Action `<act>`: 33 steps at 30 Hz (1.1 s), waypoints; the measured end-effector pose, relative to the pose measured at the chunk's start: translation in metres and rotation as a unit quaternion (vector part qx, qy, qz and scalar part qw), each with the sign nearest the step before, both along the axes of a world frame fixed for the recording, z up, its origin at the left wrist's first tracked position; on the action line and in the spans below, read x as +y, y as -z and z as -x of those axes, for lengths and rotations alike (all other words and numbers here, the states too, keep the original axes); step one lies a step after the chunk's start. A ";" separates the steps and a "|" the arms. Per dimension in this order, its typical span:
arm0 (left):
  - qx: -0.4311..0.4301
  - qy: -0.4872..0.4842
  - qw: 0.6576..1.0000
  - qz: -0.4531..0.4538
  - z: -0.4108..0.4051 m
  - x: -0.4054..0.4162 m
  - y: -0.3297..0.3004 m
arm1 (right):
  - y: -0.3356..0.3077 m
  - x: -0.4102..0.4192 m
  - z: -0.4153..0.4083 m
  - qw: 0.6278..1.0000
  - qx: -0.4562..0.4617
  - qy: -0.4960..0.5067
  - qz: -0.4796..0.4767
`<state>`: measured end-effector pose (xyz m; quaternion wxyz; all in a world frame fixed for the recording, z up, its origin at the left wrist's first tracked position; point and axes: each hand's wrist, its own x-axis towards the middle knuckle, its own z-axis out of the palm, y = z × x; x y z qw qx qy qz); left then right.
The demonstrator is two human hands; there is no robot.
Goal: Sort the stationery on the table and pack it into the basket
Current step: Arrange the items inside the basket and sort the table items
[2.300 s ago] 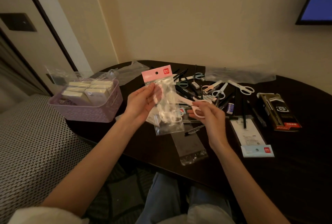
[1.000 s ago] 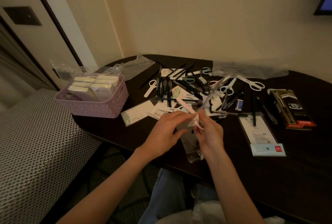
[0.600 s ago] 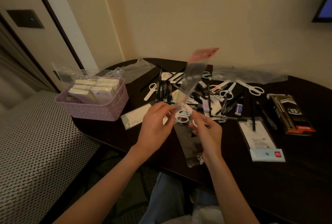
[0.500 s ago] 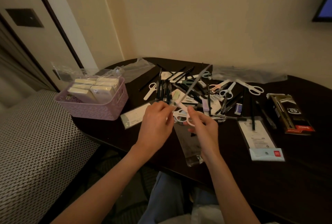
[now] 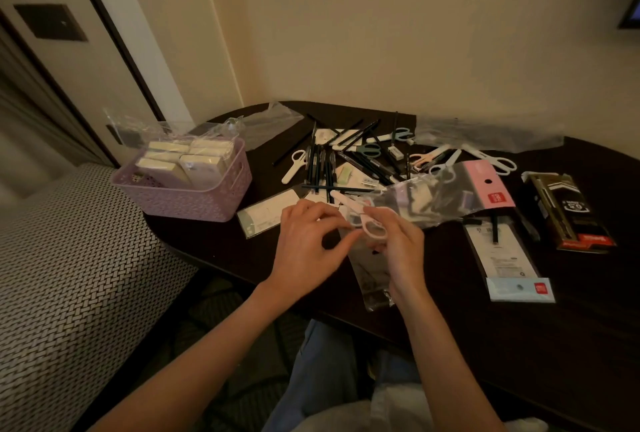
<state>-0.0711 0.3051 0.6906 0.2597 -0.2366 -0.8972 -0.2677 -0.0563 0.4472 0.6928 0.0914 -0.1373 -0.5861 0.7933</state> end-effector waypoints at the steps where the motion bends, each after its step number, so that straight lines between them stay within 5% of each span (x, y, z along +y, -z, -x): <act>1: -0.034 -0.009 0.999 -0.029 0.002 0.001 0.000 | -0.001 -0.001 -0.001 1.000 0.007 -0.003 0.000; 6: -0.216 -0.070 0.951 -0.209 0.005 0.013 -0.007 | -0.002 -0.007 -0.005 0.999 0.039 -0.005 -0.015; 12: -0.478 0.000 0.775 -0.414 0.006 0.006 -0.019 | 0.000 -0.007 -0.005 0.999 0.039 -0.009 -0.010; 24: -0.522 0.071 0.608 -0.595 -0.001 -0.030 -0.045 | 0.004 0.002 0.004 0.997 0.018 0.072 0.009; 33: -0.501 0.033 0.665 -0.553 -0.010 -0.046 -0.050 | 0.001 -0.021 0.013 1.000 0.008 0.018 -0.019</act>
